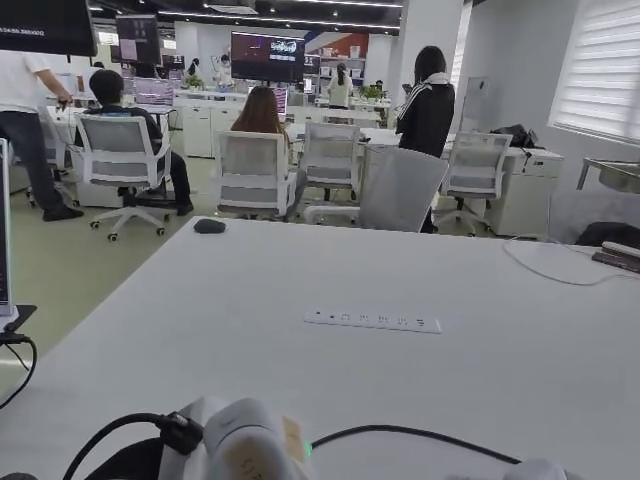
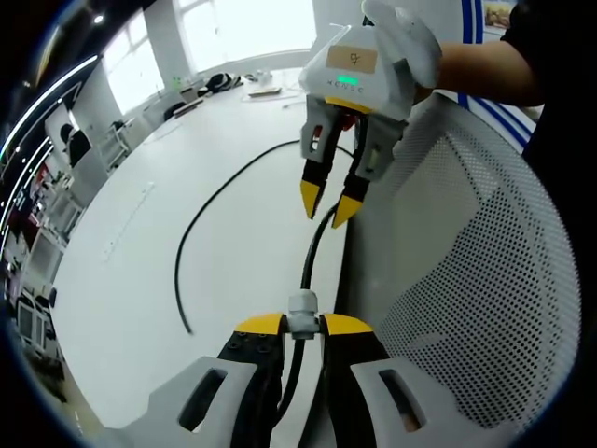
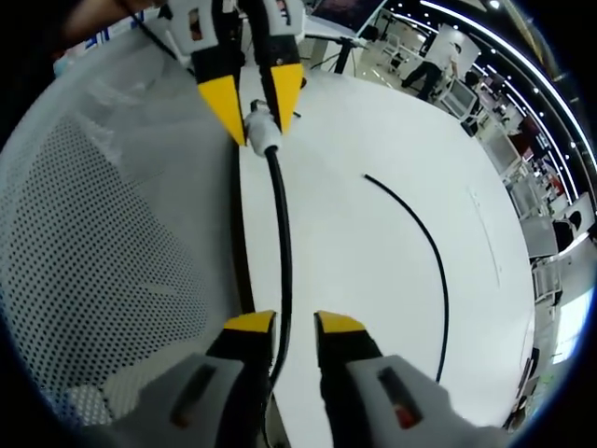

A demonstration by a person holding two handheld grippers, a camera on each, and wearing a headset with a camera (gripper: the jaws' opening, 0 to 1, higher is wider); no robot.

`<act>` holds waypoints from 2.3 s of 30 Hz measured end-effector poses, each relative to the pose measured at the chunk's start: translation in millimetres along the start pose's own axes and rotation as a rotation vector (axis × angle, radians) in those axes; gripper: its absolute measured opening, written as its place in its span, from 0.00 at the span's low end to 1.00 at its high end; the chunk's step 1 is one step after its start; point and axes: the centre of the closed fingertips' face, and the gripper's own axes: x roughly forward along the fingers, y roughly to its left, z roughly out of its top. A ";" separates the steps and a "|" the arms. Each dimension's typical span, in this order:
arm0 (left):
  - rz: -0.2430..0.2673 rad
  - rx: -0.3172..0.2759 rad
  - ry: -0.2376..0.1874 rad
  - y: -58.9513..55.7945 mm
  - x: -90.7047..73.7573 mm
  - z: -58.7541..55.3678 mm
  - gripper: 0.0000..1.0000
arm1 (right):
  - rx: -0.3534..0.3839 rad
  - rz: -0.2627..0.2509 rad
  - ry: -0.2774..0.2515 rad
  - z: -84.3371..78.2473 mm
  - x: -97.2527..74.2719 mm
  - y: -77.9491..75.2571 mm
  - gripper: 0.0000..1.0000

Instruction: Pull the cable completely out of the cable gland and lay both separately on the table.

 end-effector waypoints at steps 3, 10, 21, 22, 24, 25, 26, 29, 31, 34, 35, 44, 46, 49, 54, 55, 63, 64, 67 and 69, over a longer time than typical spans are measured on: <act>-0.001 0.001 0.001 -0.2 0.9 -0.5 0.15 | 0.010 0.016 -0.098 30.5 -3.3 5.3 0.26; -0.002 0.005 -0.002 -2.3 0.6 1.1 0.15 | -0.051 0.025 -0.251 89.8 -8.3 13.3 0.25; 0.009 0.022 0.000 -4.3 -1.2 2.0 0.15 | -0.136 0.035 -0.211 93.2 -3.2 21.6 0.07; 0.008 0.022 -0.001 -4.5 -1.0 2.2 0.15 | -0.134 0.035 -0.215 92.0 -4.5 21.5 0.06; 0.006 0.028 0.003 -5.5 -0.9 1.4 0.15 | -0.134 0.032 -0.210 89.1 -5.8 19.8 0.03; 0.008 0.029 0.002 -5.3 -1.1 1.8 0.15 | -0.134 0.033 -0.204 87.2 -6.1 19.8 0.03; 0.008 0.032 0.004 -5.4 -1.1 1.6 0.15 | -0.130 0.033 -0.197 84.7 -6.5 19.4 0.03; 0.010 0.036 0.008 -4.7 -1.7 0.8 0.15 | -0.126 0.027 -0.187 77.8 -6.5 17.1 0.03; 0.013 0.038 0.011 -3.9 -2.2 0.1 0.15 | -0.115 0.022 -0.185 73.6 -6.4 15.0 0.03; 0.018 0.042 0.016 -2.1 -2.9 -1.8 0.15 | -0.108 0.013 -0.166 65.2 -5.4 12.0 0.03; 0.020 0.042 0.018 -1.8 -3.2 -2.2 0.15 | -0.105 0.012 -0.161 62.9 -5.0 11.0 0.03; 0.025 0.047 0.025 0.7 -4.8 -5.2 0.15 | -0.075 0.002 -0.121 43.0 -1.6 4.5 0.03; 0.028 0.046 0.025 1.6 -5.1 -5.7 0.15 | -0.070 -0.002 -0.107 37.9 -0.3 2.6 0.03; 0.030 0.044 0.024 2.6 -5.8 -5.9 0.15 | -0.060 -0.003 -0.091 31.6 0.7 1.1 0.03; 0.030 0.044 0.017 3.8 -5.7 -4.5 0.15 | -0.096 0.016 -0.025 19.6 4.3 4.4 0.03; 0.031 0.045 0.017 3.8 -5.3 -4.2 0.15 | -0.086 0.003 -0.026 21.3 5.2 3.5 0.04; 0.029 0.056 0.012 4.1 -4.4 -1.4 0.15 | -0.096 -0.015 -0.196 79.1 -2.0 7.8 0.20; 0.029 0.057 0.010 3.8 -4.4 -0.8 0.15 | -0.112 -0.012 -0.218 86.8 -3.6 9.0 0.19; 0.027 0.060 0.007 2.9 -4.4 0.0 0.15 | -0.145 -0.004 -0.246 103.1 -7.1 11.4 0.17; 0.027 0.060 0.004 2.4 -4.6 0.5 0.15 | -0.158 0.001 -0.251 106.9 -7.0 12.2 0.15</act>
